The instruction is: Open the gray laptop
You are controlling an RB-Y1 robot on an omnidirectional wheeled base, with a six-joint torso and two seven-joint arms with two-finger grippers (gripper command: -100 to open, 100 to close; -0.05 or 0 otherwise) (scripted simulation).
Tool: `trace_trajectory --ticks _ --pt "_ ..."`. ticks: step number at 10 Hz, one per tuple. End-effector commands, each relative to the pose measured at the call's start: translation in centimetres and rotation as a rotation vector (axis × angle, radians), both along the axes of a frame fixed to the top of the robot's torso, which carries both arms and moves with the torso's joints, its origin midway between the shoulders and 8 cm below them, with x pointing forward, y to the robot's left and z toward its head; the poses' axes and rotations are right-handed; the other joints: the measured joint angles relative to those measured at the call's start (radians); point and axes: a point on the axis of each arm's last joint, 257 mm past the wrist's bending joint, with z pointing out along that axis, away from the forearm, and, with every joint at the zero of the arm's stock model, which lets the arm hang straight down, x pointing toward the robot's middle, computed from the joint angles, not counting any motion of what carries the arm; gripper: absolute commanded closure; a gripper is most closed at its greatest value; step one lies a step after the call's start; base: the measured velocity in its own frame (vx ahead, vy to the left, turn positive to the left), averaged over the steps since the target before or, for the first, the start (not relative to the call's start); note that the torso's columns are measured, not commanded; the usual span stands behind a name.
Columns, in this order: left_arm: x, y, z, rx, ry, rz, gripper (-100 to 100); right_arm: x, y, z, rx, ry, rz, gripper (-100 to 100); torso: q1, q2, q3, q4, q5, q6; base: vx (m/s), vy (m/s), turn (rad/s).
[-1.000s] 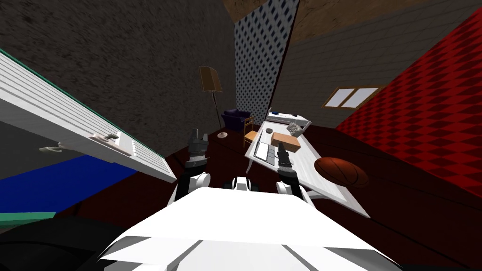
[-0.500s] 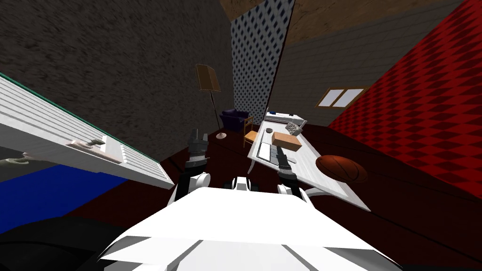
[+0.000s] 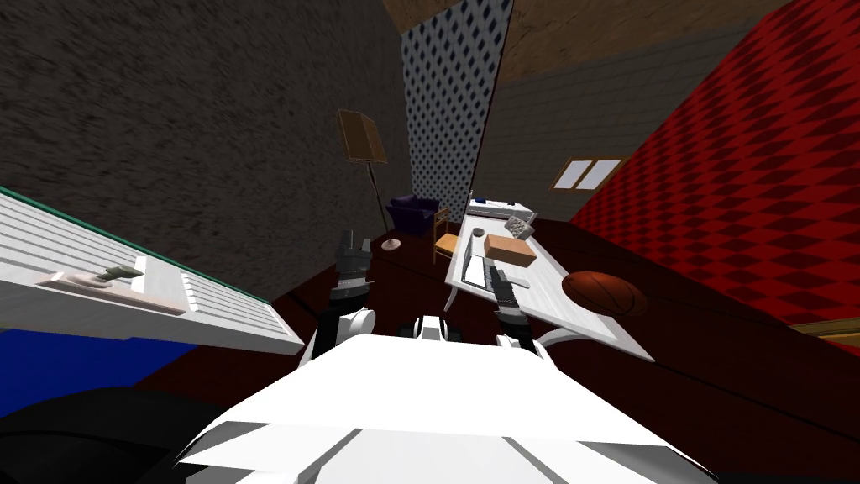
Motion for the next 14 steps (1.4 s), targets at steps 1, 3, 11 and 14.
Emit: trace_trajectory --ticks 1,3,11,14 --pt "0.0 0.0 0.0 0.0 0.0 0.0 0 0.2 -1.1 -2.2 -0.08 0.039 -0.043 -100 -0.001 0.0 0.0 0.0 0.0 -0.001 0.076 0.127 -0.135" --pt "0.0 0.0 0.0 0.0 0.0 0.0 0 0.1 -1.6 -3.7 -0.135 0.065 -0.07 -100 -0.004 -0.001 -0.001 0.0 -0.001 -0.001 0.058 0.111 -0.111" --pt "0.0 0.0 0.0 0.0 0.0 0.0 0 -0.2 -3.4 -8.3 -0.354 0.142 -0.16 -100 -0.002 0.001 0.001 0.0 -0.001 0.0 0.043 0.101 -0.095" --pt "0.0 0.0 0.0 0.0 0.0 0.0 0 -0.5 -4.7 -11.1 -0.459 0.194 -0.19 -100 -0.001 -0.002 -0.001 0.0 0.0 -0.001 0.066 0.117 -0.117"
